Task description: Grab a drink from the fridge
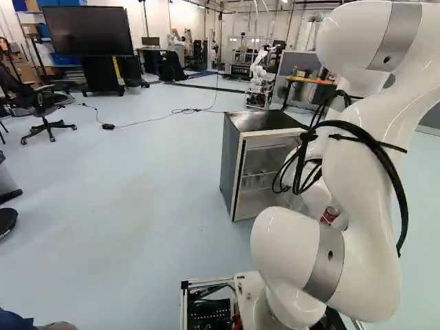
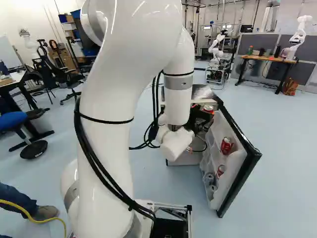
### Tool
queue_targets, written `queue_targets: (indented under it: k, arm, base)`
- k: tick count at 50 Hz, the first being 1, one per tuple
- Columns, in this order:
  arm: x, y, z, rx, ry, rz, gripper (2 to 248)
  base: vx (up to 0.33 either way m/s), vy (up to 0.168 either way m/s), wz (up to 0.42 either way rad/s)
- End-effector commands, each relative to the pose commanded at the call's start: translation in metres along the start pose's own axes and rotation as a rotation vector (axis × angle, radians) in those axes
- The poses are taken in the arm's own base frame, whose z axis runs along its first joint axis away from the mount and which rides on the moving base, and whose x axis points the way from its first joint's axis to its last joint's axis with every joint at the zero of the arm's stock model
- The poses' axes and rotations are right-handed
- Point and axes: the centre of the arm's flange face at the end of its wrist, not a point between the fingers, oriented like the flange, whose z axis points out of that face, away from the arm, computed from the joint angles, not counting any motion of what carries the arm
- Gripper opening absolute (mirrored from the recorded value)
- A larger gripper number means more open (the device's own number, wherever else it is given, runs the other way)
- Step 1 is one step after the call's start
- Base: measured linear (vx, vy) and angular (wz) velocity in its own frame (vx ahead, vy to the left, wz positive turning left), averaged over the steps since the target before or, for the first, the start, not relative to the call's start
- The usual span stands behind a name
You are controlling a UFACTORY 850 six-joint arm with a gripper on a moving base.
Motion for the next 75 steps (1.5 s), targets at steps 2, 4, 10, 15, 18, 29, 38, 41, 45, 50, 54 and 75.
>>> queue_targets:
  k: [2,4,10,15,18,29,38,41,45,50,54,75]
  arm:
    - [0.002,-0.003,-0.002,0.006,0.003,0.0,91]
    - [0.005,-0.005,-0.003,0.012,0.007,-0.001,91]
    - [0.011,-0.014,-0.006,0.034,0.019,-0.001,91]
    - [0.016,-0.021,-0.007,0.053,0.03,-0.002,91]
    - [0.019,-0.026,-0.007,0.064,0.038,-0.002,91]
    - [0.03,-0.043,-0.005,0.107,0.066,-0.002,91]
    - [0.038,-0.057,-0.001,0.142,0.087,-0.002,91]
    - [0.04,-0.062,0.0,0.153,0.091,-0.002,91]
    - [0.043,-0.068,0.003,0.168,0.095,-0.002,91]
    - [0.047,-0.076,0.006,0.186,0.097,-0.002,91]
    - [0.05,-0.083,0.01,0.201,0.098,-0.002,91]
    - [0.062,-0.115,0.037,0.262,0.094,-0.005,91]
  base:
    - [0.0,0.0,0.0]
    - [0.0,0.0,0.0]
    - [0.0,0.0,0.0]
    - [0.0,0.0,0.0]
    - [0.0,0.0,0.0]
    - [0.0,0.0,0.0]
    - [0.0,0.0,0.0]
    - [0.0,0.0,0.0]
    - [0.0,0.0,0.0]
    - [0.0,0.0,0.0]
    - [0.0,0.0,0.0]
    - [0.0,0.0,0.0]
